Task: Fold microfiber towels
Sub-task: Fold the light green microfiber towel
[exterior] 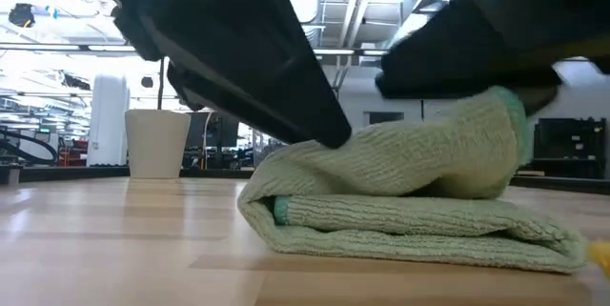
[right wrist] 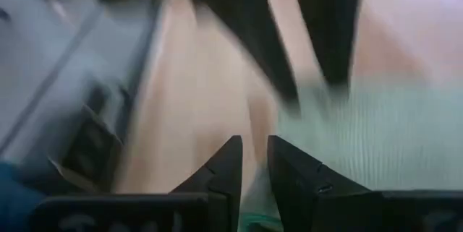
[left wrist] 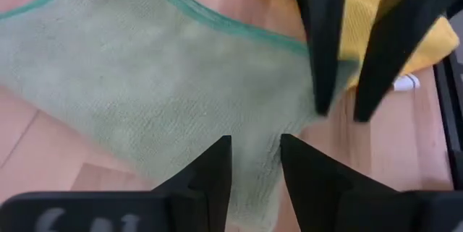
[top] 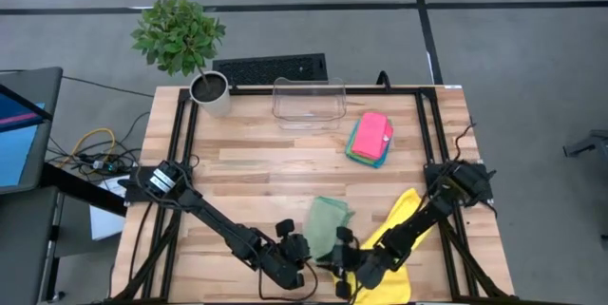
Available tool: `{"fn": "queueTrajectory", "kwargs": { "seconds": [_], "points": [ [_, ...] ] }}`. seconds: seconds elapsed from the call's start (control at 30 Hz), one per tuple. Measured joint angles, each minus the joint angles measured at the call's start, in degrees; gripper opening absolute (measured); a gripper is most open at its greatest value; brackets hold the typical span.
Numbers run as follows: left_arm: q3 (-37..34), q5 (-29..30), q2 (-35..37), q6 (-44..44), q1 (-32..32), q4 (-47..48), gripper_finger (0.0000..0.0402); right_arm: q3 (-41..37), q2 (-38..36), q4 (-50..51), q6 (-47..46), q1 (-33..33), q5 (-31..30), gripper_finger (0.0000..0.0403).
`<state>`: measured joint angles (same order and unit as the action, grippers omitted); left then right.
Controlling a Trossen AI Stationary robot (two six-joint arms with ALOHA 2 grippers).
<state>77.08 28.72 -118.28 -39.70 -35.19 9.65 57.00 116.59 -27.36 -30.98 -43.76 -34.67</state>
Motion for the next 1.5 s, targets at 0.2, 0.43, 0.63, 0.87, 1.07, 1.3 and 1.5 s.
{"fn": "queueTrajectory", "kwargs": {
  "seconds": [0.2, 0.43, 0.63, 0.87, 1.07, 1.3, 1.5],
  "points": [
    [0.0, -2.3, 0.0, -0.1, 0.0, -0.3, 0.0105, -0.1, 4.2, 4.6, -11.8, -2.0, 0.4, 0.0092],
    [0.0, -1.1, 0.0, 2.7, 0.3, -3.0, 0.0105, -0.1, 3.9, 7.4, -13.6, -3.3, -1.7, 0.0092],
    [-0.8, 5.9, 0.2, 7.6, 0.4, -7.8, 0.0105, -0.1, 3.9, 8.8, -12.3, -3.4, -1.9, 0.0092],
    [-6.2, 5.0, 0.2, 6.2, 0.9, -13.2, 0.0105, -0.6, 0.5, 12.5, -9.5, -4.3, -5.4, 0.0092],
    [-9.0, 6.2, 0.1, 7.2, 1.8, -19.9, 0.0105, -0.4, -7.1, 22.4, -6.8, -5.3, -19.7, 0.0092],
    [-9.1, 5.6, 0.1, 10.2, 3.6, -21.4, 0.0105, -3.2, -3.4, 26.8, -13.2, -0.4, -22.0, 0.0092],
    [-9.1, 5.0, 0.5, 10.4, 4.1, -16.8, 0.0105, -10.4, 0.7, 21.7, -28.9, 2.1, -21.3, 0.0077]
  ]
}}
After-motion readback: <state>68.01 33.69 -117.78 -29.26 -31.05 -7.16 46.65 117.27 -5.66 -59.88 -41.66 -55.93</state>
